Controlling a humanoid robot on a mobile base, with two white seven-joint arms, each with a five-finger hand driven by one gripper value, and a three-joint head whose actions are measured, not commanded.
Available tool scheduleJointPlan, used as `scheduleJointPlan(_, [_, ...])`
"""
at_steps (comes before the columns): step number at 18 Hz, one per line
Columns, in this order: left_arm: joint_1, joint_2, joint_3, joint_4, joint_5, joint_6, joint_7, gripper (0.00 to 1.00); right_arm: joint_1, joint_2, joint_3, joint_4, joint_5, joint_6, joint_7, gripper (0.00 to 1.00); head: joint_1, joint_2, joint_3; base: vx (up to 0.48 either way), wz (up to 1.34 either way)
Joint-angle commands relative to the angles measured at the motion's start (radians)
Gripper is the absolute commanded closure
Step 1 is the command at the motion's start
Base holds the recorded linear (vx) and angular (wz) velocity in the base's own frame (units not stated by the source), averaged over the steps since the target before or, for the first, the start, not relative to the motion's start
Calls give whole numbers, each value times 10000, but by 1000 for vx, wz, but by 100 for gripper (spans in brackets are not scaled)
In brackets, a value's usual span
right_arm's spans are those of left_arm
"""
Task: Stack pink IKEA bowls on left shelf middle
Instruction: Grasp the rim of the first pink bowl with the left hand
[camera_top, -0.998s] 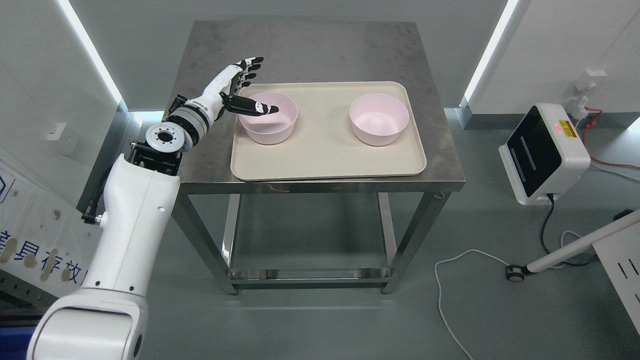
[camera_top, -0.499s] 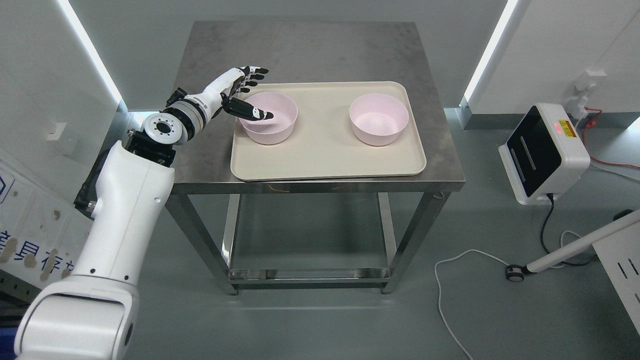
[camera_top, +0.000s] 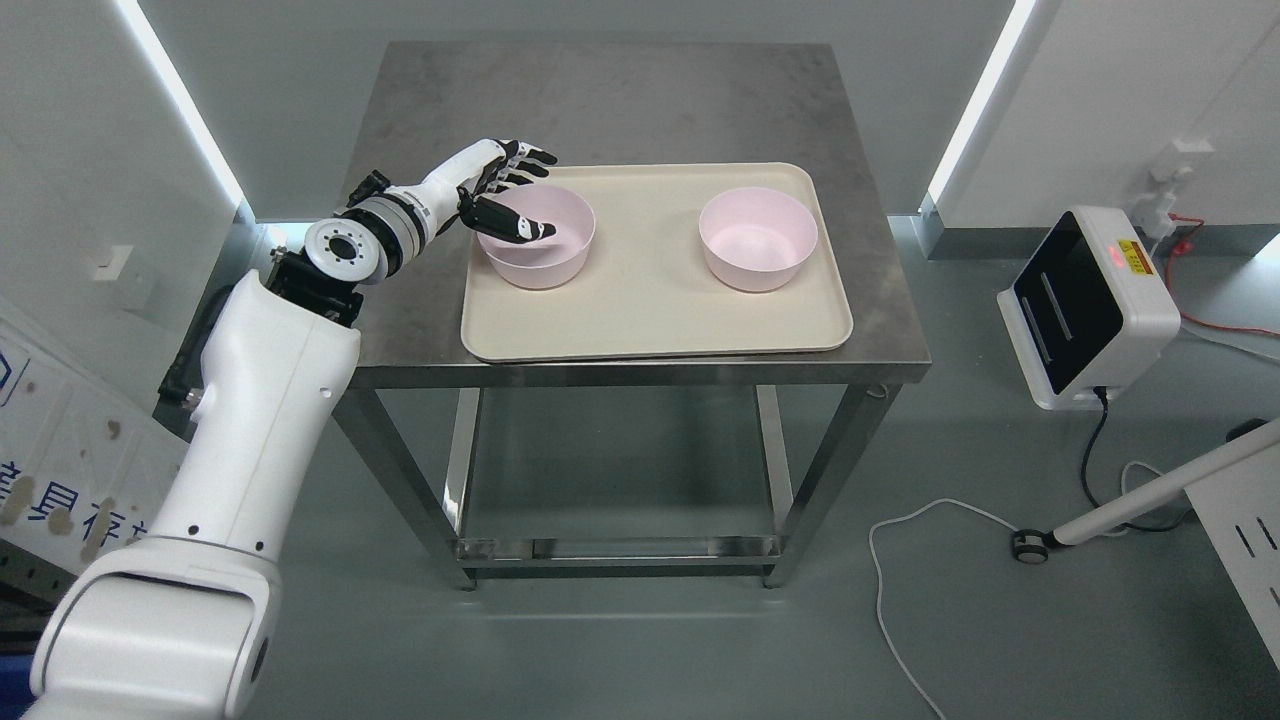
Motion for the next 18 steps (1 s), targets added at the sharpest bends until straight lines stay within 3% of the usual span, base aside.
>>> scheduleJointPlan(1, [-71, -147, -309, 151, -47, 42, -19, 41, 292, -175, -108, -337, -235, -6, 6, 0, 0, 0, 0, 0, 0])
scheduleJointPlan(14, [-86, -240, -1030, 181, -47, -217, -19, 75, 292, -175, -107, -337, -235, -6, 6, 0, 0, 0, 0, 0, 0])
scheduleJointPlan(17, [-10, -240, -1030, 181, -47, -1258, -19, 96, 292, -175, -107, -337, -235, 9, 6, 0, 0, 0, 0, 0, 0])
scheduleJointPlan(18, [6, -270, -1030, 181, -62, -1292, -19, 98, 292, -175, -107, -337, -235, 9, 6, 0, 0, 0, 0, 0, 0])
